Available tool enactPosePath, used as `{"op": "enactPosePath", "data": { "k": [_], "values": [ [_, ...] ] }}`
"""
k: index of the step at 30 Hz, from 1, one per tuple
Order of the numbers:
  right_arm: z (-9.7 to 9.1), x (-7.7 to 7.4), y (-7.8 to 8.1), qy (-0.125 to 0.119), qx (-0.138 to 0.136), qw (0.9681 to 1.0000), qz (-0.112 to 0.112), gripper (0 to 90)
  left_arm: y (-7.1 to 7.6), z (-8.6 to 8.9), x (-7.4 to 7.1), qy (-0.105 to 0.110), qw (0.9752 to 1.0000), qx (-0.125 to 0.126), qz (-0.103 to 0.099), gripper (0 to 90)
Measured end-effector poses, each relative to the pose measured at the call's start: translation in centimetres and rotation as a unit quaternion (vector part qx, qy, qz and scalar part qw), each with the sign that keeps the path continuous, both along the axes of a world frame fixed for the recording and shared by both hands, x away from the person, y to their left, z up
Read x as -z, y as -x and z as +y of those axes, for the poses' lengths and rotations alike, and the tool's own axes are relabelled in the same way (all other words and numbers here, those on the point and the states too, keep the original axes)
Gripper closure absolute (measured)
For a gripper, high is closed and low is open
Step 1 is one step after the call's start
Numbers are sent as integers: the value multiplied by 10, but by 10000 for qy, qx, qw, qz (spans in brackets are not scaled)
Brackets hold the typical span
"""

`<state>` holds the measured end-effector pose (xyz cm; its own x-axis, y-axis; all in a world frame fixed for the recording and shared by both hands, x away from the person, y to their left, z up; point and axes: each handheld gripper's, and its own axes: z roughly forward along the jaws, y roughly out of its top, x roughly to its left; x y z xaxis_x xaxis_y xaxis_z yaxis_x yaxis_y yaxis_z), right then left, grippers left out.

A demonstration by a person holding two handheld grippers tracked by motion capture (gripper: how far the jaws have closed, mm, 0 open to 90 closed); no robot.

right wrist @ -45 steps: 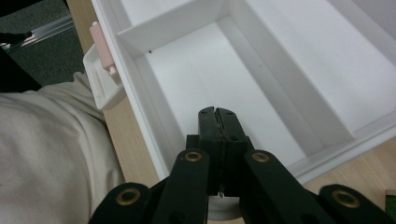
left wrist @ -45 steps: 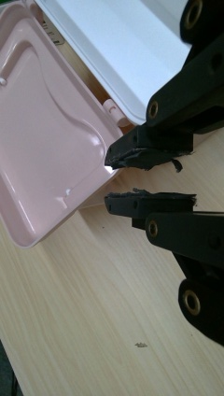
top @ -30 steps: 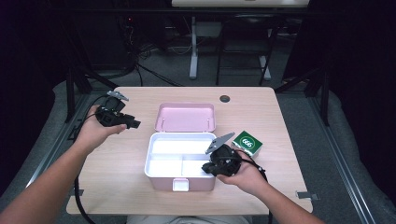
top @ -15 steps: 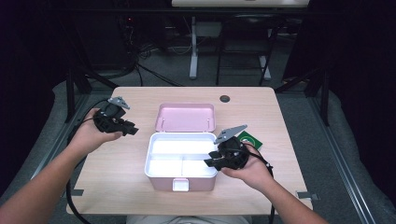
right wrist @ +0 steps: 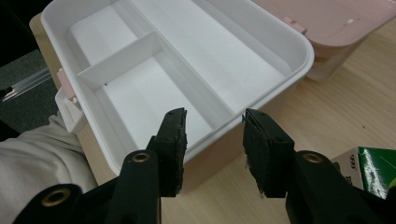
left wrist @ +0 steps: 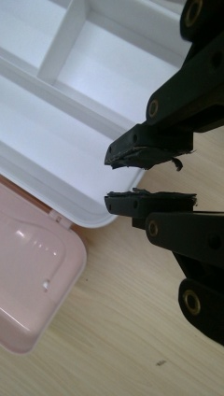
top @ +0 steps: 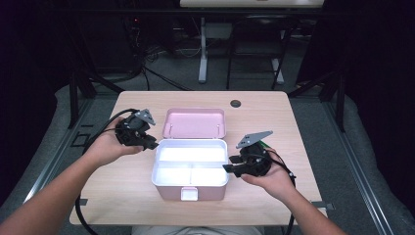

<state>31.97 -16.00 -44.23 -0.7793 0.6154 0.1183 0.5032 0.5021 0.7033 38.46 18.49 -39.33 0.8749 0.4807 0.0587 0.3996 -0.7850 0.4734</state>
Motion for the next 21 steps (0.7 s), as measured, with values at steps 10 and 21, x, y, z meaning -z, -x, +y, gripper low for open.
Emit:
{"op": "enactPosePath", "data": {
  "k": [10,21],
  "values": [
    [-9,1,-6,-61,176,9998,8,583,1,-32,7,-480,9958,766,145,723],
    [-11,8,-10,-91,210,9996,135,580,5,-68,18,-993,9848,1421,83,778]
  ]
}}
